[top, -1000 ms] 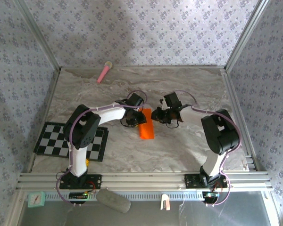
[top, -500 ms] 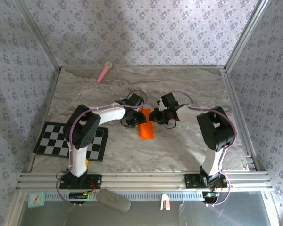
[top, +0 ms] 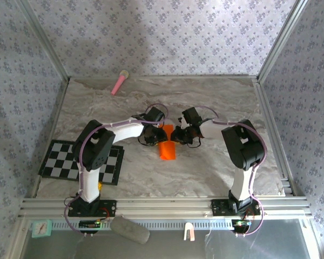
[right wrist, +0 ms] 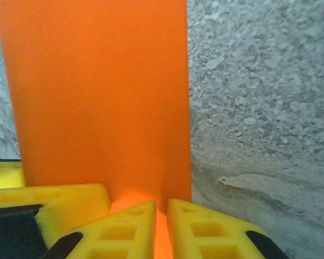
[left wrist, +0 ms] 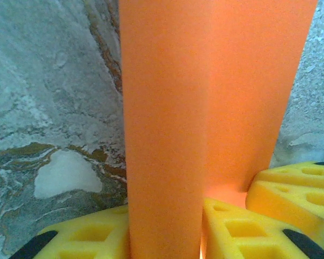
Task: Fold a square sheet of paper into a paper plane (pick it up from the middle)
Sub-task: Hold the square sheet of paper at the center of the table.
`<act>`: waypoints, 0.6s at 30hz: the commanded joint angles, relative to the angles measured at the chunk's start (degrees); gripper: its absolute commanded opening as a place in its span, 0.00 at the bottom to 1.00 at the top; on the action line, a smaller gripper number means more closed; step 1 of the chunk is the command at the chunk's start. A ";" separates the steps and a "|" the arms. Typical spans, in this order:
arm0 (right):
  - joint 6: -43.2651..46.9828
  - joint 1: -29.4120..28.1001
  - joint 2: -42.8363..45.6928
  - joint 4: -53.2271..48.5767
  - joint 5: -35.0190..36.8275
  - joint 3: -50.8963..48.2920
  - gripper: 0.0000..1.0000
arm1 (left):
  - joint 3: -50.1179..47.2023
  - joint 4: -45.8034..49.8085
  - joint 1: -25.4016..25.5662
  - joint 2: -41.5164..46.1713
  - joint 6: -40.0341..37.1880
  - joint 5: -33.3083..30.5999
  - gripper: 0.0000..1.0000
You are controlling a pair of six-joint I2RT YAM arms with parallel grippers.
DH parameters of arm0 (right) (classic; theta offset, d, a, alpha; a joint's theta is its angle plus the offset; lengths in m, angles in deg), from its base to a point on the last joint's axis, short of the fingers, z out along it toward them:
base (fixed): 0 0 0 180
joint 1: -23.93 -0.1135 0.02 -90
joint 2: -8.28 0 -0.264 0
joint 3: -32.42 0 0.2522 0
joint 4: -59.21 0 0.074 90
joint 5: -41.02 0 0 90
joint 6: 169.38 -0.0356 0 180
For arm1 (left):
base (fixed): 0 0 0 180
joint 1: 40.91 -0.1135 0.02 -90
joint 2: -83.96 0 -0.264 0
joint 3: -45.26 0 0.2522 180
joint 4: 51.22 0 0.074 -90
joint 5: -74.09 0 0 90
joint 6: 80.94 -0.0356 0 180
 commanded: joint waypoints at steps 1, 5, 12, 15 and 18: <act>2.02 -0.99 -3.80 -9.17 6.87 -1.33 0.15 | -2.36 9.43 -0.09 -2.60 -0.72 -6.95 0.34; 0.87 -2.01 -4.98 -10.08 10.42 -1.76 0.14 | -0.28 12.88 -1.90 3.82 -2.29 -11.34 0.38; -1.38 -3.18 -6.11 -11.37 13.52 -1.28 0.13 | -0.94 10.98 -3.25 11.86 -4.23 -8.78 0.40; -1.48 -3.30 -6.38 -11.89 13.79 -1.01 0.13 | -2.55 4.95 -2.63 12.15 -3.76 -0.03 0.35; -1.55 -3.39 -6.65 -12.18 13.87 -0.77 0.12 | -2.61 1.32 -1.33 10.77 -2.81 5.40 0.30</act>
